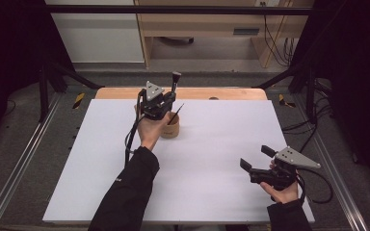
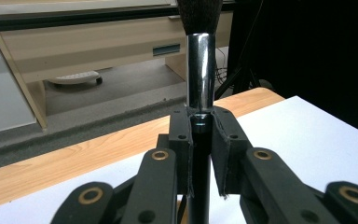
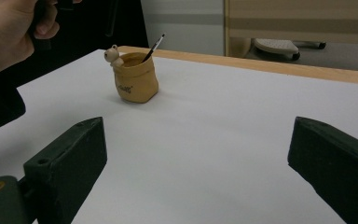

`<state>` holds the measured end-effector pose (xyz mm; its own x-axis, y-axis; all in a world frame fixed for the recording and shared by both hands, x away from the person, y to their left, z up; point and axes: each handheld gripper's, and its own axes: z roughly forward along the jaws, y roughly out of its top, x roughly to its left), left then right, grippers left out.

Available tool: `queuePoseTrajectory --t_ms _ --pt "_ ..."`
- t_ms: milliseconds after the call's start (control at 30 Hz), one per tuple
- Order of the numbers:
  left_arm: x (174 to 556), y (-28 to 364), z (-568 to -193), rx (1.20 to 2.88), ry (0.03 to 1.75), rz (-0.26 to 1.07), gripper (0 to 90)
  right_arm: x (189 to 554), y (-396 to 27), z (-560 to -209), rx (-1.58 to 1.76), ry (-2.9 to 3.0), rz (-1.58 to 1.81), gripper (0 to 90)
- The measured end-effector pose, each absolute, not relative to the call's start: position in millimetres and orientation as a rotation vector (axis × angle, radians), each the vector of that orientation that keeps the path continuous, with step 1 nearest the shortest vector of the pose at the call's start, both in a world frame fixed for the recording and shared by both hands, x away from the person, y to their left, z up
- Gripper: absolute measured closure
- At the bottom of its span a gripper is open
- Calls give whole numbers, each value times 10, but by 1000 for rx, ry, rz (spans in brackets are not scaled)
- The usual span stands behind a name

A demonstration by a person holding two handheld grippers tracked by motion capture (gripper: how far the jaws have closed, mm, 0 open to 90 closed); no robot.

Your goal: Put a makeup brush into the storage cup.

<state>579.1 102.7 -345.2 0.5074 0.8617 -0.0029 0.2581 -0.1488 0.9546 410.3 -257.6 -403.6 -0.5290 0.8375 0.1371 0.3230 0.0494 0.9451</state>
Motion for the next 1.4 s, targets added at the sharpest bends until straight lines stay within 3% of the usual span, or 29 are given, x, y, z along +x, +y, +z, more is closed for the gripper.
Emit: queuePoseTrajectory --t_ms 1400 --pt "6026 927 -3958 1757 1017 699 790 4097 -2596 -4031 1158 1880 1490 51"
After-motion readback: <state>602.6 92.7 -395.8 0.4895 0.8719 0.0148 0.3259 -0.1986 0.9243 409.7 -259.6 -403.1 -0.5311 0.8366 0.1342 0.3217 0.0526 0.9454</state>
